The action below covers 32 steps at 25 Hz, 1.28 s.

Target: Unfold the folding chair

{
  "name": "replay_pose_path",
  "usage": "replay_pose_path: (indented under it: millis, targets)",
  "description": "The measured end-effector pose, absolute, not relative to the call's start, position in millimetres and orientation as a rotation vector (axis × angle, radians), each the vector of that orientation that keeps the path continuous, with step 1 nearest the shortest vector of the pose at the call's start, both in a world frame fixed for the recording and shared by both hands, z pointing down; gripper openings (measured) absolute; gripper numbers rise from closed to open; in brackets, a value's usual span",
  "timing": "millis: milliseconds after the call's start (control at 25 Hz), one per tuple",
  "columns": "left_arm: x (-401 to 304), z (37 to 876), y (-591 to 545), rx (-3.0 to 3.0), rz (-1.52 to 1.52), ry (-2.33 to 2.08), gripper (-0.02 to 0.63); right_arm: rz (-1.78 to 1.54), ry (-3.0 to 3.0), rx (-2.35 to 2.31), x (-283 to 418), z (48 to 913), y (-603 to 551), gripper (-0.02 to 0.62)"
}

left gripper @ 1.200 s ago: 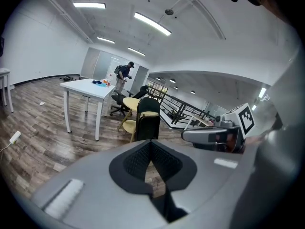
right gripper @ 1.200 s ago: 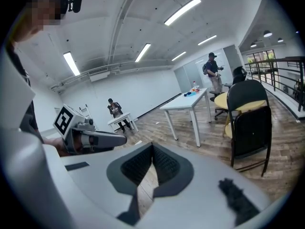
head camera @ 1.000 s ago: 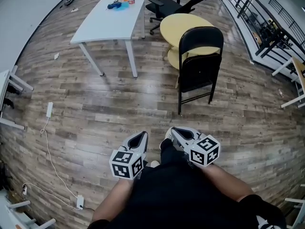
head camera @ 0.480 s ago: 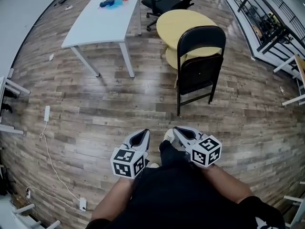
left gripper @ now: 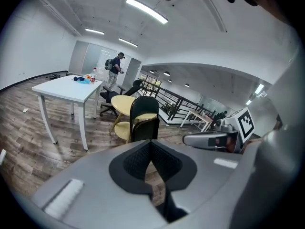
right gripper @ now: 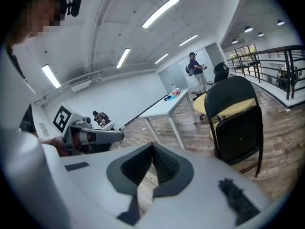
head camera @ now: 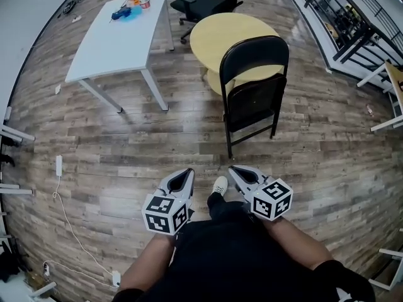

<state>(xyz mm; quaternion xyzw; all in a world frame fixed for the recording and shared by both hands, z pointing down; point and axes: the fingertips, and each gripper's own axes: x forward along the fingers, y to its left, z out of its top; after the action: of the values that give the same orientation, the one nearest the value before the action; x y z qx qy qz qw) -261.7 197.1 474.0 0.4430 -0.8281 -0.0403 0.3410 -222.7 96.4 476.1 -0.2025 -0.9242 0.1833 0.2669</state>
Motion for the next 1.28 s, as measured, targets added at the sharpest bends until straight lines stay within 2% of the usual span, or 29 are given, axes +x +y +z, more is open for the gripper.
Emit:
replay_pose_path:
  millis: [560,720,1280]
  targets:
    - [-337.7,456.9,91.4,1.253,0.043,-2.143,0.008,0.588,-2.597,-0.414,-276.4,466.3,-12.5,0.005]
    - [-349.1,454.0,65.6,1.260,-0.029,-2.104,0.008,0.599,-2.617,-0.389,-283.6,464.4,-39.0,0.005]
    - [-361.3,436.0,24.0,1.358,0.132,-2.126,0.008,0.647,-2.692,-0.198,-257.5,464.9,-98.8,0.005]
